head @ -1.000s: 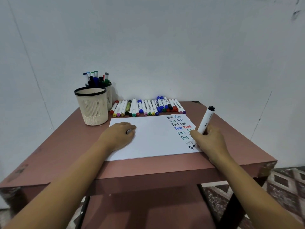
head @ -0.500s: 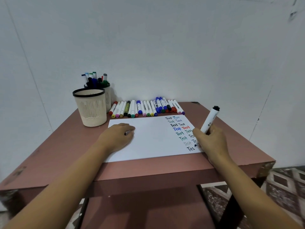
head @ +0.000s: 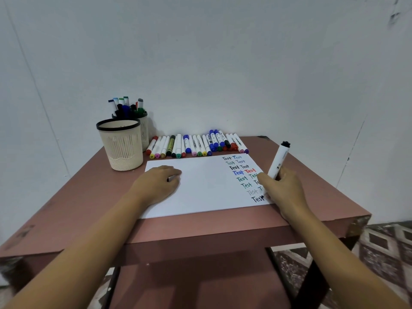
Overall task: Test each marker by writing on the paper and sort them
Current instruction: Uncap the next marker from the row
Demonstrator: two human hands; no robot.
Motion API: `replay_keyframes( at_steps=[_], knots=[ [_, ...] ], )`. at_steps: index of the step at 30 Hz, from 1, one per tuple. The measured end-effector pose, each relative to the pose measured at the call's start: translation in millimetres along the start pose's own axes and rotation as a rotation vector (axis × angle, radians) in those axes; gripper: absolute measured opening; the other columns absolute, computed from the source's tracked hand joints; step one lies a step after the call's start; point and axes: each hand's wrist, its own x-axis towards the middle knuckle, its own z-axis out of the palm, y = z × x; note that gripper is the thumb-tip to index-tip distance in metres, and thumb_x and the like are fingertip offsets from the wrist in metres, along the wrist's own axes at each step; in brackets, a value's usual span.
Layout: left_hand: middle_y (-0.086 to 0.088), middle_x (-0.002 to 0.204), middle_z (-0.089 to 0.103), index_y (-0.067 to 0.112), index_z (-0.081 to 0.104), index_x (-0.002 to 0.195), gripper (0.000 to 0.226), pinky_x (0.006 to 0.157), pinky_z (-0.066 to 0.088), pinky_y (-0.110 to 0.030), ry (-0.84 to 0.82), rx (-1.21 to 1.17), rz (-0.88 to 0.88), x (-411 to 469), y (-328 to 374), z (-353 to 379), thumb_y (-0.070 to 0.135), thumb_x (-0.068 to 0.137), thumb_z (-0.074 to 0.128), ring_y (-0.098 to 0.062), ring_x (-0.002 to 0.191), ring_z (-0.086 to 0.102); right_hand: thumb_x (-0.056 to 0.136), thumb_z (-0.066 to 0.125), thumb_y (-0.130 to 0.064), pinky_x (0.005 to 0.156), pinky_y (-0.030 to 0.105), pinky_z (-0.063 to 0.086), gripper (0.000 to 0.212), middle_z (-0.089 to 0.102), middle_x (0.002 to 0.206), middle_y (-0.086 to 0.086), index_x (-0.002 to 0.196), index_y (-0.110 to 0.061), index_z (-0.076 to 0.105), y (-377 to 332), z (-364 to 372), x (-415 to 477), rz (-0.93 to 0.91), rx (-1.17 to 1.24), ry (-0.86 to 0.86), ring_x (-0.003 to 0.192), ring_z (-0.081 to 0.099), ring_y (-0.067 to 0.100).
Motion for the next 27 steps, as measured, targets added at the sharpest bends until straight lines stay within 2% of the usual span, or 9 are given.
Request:
replay_keyframes(
  at_steps=[5, 8, 12, 15, 17, 21, 23, 25, 27],
  knots=[
    [0.004, 0.146, 0.042, 0.028, 0.041, 0.14, 0.043, 0.107, 0.032, -0.031, -0.024, -0.007, -0.029, -1.7, 1.7, -2.2, 0.035, 0.098, 0.038, -0.016, 0.13, 0.041, 0.083, 0.063, -0.016, 0.058, 0.035, 0.047, 0.024, 0.068, 0.076, 0.014, 0.064, -0.014, 0.049, 1.4, 1.6, 0.1, -0.018, -0.044, 0.009, 0.075, 0.069, 0.032],
    [-0.002, 0.137, 0.05, 0.021, 0.035, 0.14, 0.047, 0.094, 0.04, -0.031, -0.03, -0.026, -0.081, -2.1, 2.6, -2.0, 0.038, 0.096, 0.04, -0.02, 0.117, 0.051, 0.084, 0.063, -0.016, 0.058, 0.035, 0.047, 0.025, 0.066, 0.074, 0.014, 0.064, -0.014, 0.047, 1.3, 0.1, 0.2, -0.007, -0.011, 0.023, 0.07, 0.068, 0.03],
    [-0.004, 0.105, 0.056, 0.012, 0.041, 0.119, 0.029, 0.075, 0.04, -0.03, -0.002, -0.116, -0.136, -2.2, 4.0, -2.2, 0.029, 0.095, 0.044, -0.018, 0.089, 0.053, 0.086, 0.059, -0.01, 0.043, 0.023, 0.04, 0.021, 0.056, 0.06, 0.004, 0.069, -0.008, 0.047, -1.6, -0.8, 0.4, 0.049, 0.086, 0.024, 0.041, 0.053, 0.004],
    [0.0, 0.089, 0.052, 0.013, 0.043, 0.096, 0.01, 0.067, 0.037, -0.029, 0.027, -0.115, -0.155, -1.6, 4.3, -2.5, 0.023, 0.094, 0.043, -0.018, 0.08, 0.049, 0.085, 0.057, -0.009, 0.036, 0.019, 0.035, 0.016, 0.05, 0.056, 0.005, 0.072, -0.007, 0.049, -4.1, -1.9, 6.1, 0.124, 0.135, -0.013, 0.04, 0.047, 0.01],
    [0.0, 0.084, 0.049, 0.012, 0.044, 0.087, 0.012, 0.064, 0.034, -0.029, 0.029, -0.125, -0.172, -1.5, 4.5, -2.5, 0.021, 0.095, 0.041, -0.018, 0.078, 0.046, 0.085, 0.056, -0.009, 0.038, 0.02, 0.035, 0.014, 0.049, 0.055, 0.007, 0.073, -0.008, 0.05, -7.1, -3.1, 10.9, 0.188, 0.131, -0.06, 0.043, 0.044, 0.014],
    [-0.005, 0.09, 0.053, 0.008, 0.048, 0.091, 0.024, 0.069, 0.035, -0.029, 0.022, -0.178, -0.183, 0.7, 1.9, -5.6, 0.024, 0.1, 0.033, -0.018, 0.081, 0.047, 0.089, 0.053, -0.007, 0.041, 0.022, 0.036, 0.016, 0.048, 0.056, 0.007, 0.073, -0.008, 0.05, -17.1, -4.5, 18.9, 0.301, 0.14, -0.193, 0.043, 0.042, 0.013],
    [-0.002, 0.085, 0.051, 0.009, 0.046, 0.089, 0.028, 0.071, 0.035, -0.029, -0.003, -0.197, -0.188, 1.2, 3.0, -10.5, 0.027, 0.102, 0.028, -0.012, 0.075, 0.044, 0.089, 0.052, -0.006, 0.04, 0.021, 0.034, 0.016, 0.048, 0.055, 0.008, 0.074, -0.007, 0.049, -19.2, -4.4, 24.0, 0.341, 0.131, -0.238, 0.04, 0.039, 0.012],
    [0.001, 0.079, 0.046, 0.015, 0.039, 0.081, 0.029, 0.088, 0.033, -0.034, -0.021, -0.153, -0.182, 2.1, 3.6, -14.5, 0.027, 0.103, 0.025, -0.008, 0.071, 0.04, 0.089, 0.053, -0.007, 0.038, 0.02, 0.032, 0.016, 0.047, 0.055, 0.008, 0.074, -0.007, 0.048, -20.7, -4.1, 29.4, 0.359, 0.116, -0.244, 0.041, 0.036, 0.012],
    [0.001, 0.077, 0.045, 0.017, 0.036, 0.078, 0.03, 0.105, 0.021, -0.039, -0.005, -0.087, -0.161, 3.9, 3.3, -18.0, 0.027, 0.103, 0.022, -0.014, 0.076, 0.043, 0.089, 0.054, -0.007, 0.042, 0.021, 0.03, 0.017, 0.046, 0.054, 0.005, 0.073, -0.008, 0.047, -24.6, -2.4, 35.1, 0.341, 0.114, -0.226, 0.044, 0.034, 0.013]
  ],
)
